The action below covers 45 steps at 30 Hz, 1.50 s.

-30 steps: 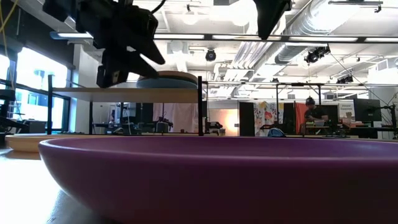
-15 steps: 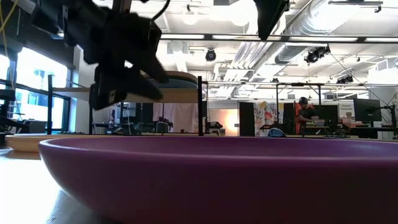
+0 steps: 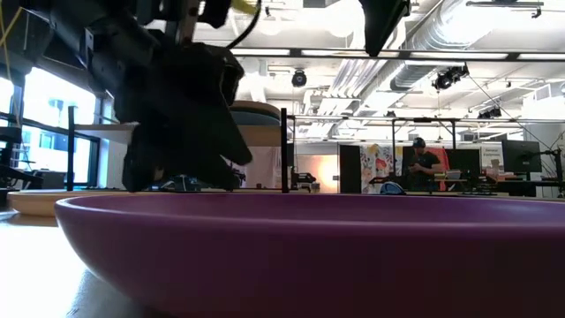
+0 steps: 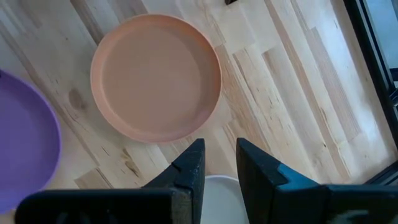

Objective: Place and stack plates onto a shelf
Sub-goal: Stack the violet plate on top of the light pink plate on the shelf

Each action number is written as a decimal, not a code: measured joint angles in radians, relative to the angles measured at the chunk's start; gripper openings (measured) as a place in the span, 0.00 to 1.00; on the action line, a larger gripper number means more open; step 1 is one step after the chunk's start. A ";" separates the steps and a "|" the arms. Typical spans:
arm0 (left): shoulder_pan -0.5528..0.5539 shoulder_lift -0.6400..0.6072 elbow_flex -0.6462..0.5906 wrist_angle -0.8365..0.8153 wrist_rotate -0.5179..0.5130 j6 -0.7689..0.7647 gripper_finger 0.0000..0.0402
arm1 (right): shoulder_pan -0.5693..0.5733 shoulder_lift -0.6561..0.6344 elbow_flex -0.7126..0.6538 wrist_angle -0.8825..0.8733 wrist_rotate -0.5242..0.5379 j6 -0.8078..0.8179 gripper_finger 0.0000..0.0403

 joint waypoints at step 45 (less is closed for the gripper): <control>0.001 -0.001 0.024 -0.127 0.003 -0.043 0.26 | 0.000 0.000 0.000 0.027 0.000 -0.042 0.17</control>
